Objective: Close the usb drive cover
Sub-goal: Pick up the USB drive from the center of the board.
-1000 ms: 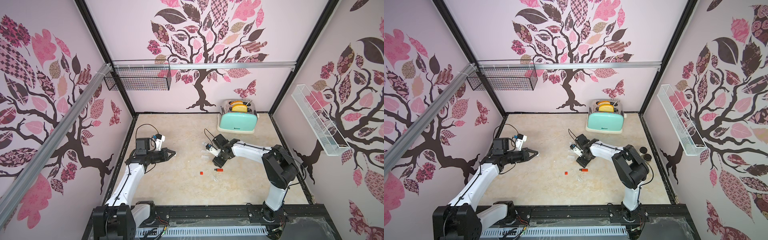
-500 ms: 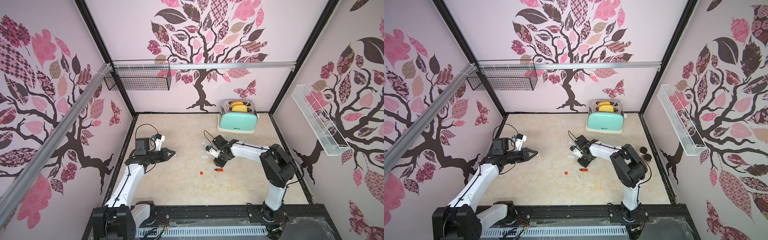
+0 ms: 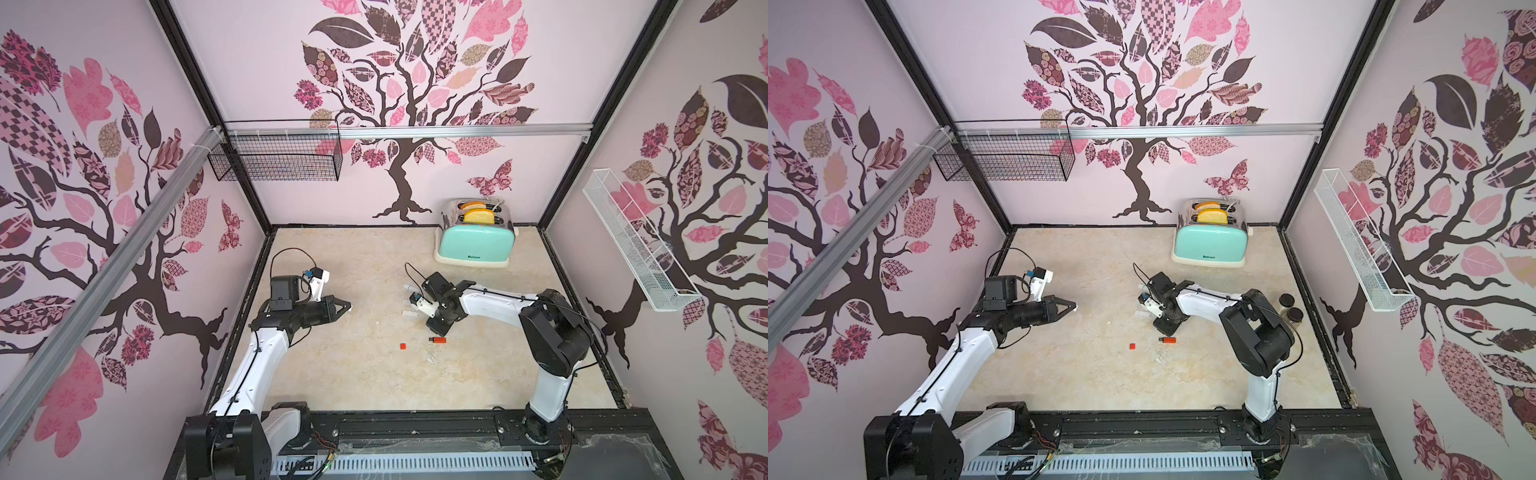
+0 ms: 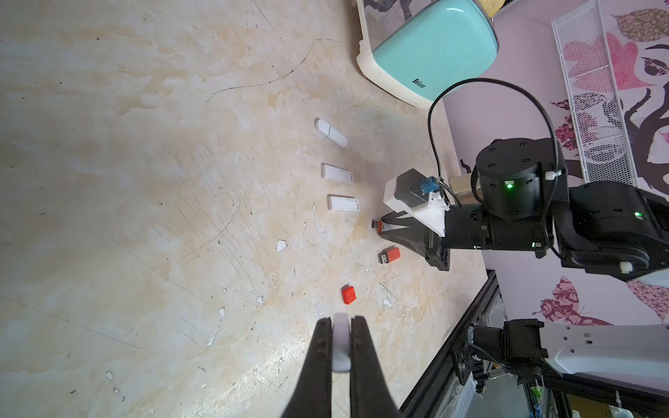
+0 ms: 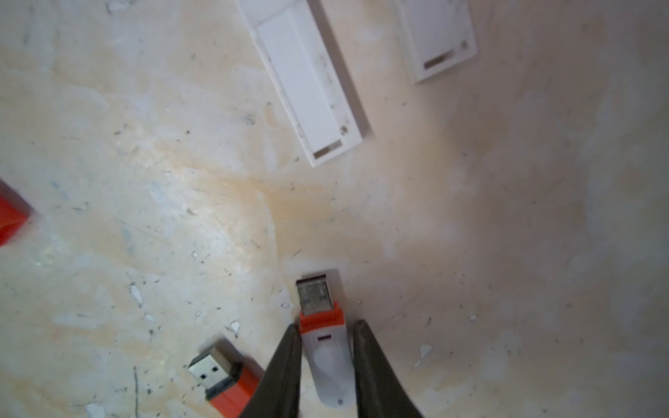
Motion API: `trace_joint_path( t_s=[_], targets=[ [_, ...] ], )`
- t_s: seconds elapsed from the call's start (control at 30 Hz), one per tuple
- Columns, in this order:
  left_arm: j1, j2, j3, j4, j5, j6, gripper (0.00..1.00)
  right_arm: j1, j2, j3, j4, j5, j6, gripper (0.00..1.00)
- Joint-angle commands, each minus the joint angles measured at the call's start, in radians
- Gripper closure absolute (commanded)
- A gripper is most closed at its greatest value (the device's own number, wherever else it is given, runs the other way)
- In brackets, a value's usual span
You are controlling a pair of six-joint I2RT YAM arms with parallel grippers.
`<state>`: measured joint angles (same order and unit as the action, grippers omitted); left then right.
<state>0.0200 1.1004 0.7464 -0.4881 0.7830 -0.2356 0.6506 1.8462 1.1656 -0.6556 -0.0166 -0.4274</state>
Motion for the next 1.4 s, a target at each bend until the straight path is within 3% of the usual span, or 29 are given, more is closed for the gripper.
trace_joint_path(
  t_s=[0.0, 0.47, 0.67, 0.83, 1.23, 1.37],
  targets=[
    [0.005, -0.015, 0.013, -0.004, -0.003, 0.015, 1.00, 0.004, -0.002, 0.000, -0.037, 0.034, 0.013, 0.70],
    [0.005, -0.008, 0.002, 0.017, 0.006, 0.008, 1.00, 0.003, 0.021, 0.003, -0.079, 0.014, 0.009, 0.69],
    [0.005, -0.002, 0.007, 0.010, 0.000, 0.013, 1.00, 0.004, 0.019, 0.016, -0.080, -0.005, 0.006, 0.85],
    [0.005, 0.007, 0.017, 0.001, 0.006, 0.012, 1.00, 0.004, 0.012, 0.049, -0.101, 0.005, 0.017, 0.89],
    [-0.004, 0.040, 0.017, 0.023, 0.044, -0.006, 1.00, 0.039, -0.151, 0.020, 0.045, -0.071, 0.032, 0.91],
    [-0.023, 0.047, 0.014, 0.031, 0.059, -0.008, 1.00, 0.107, -0.199, -0.004, 0.136, -0.099, 0.013, 0.91]
  ],
)
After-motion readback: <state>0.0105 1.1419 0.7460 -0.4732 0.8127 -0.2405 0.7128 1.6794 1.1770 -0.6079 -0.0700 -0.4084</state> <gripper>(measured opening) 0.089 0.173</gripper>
